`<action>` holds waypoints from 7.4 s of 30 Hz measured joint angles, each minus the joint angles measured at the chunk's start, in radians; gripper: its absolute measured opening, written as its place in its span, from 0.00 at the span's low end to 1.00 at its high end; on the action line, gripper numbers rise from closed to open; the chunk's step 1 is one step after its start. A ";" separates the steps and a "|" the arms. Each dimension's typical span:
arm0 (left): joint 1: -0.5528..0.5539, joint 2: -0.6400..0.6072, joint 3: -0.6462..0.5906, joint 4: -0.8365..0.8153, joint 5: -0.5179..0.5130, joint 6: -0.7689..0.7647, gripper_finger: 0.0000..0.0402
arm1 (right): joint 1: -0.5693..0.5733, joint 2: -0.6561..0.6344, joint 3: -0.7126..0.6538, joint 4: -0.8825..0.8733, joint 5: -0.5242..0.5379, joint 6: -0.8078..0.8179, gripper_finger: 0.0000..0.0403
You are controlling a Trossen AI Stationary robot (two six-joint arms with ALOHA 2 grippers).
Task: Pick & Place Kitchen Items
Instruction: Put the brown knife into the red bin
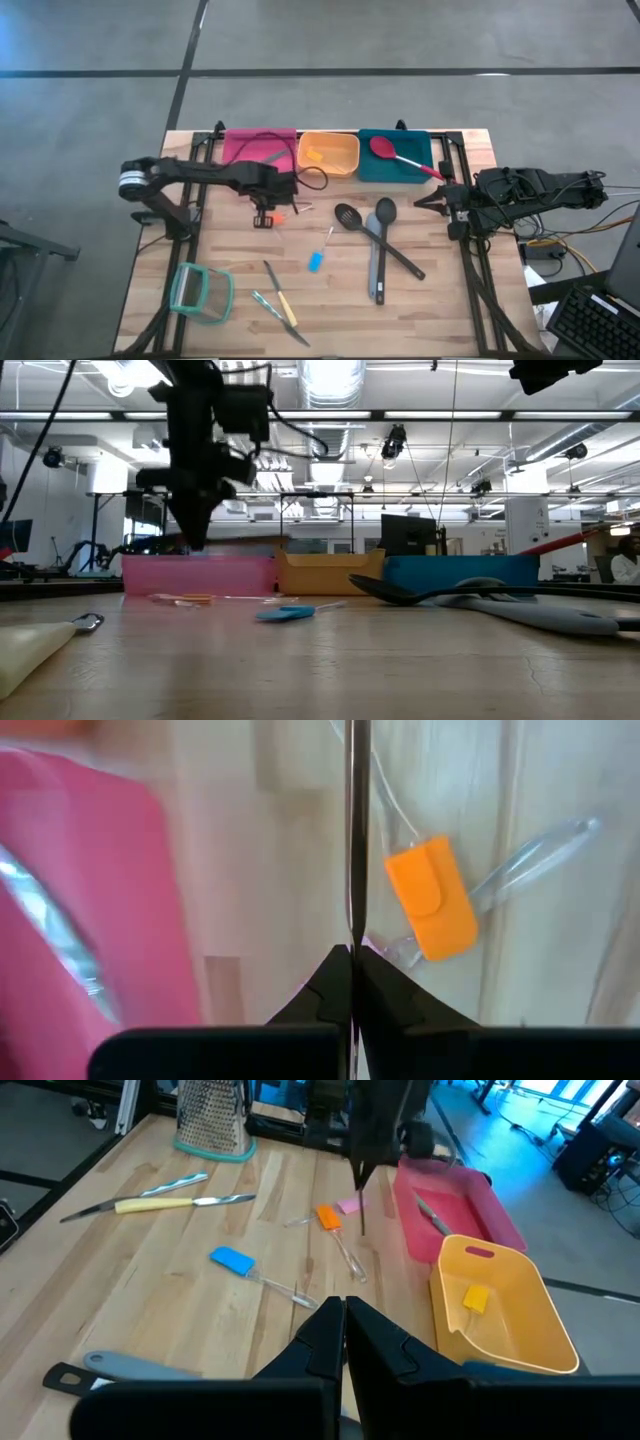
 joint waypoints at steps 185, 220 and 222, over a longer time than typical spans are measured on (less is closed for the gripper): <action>-0.183 -0.020 0.084 0.781 -0.081 0.145 0.33 | -0.069 0.973 0.590 -0.350 0.151 0.172 0.03; -0.233 0.107 0.328 0.473 -0.178 0.154 0.33 | -0.090 0.968 0.571 -0.343 0.122 0.180 0.03; -0.231 0.106 0.328 0.472 -0.195 0.150 0.33 | -0.086 0.967 0.571 -0.343 0.107 0.179 0.03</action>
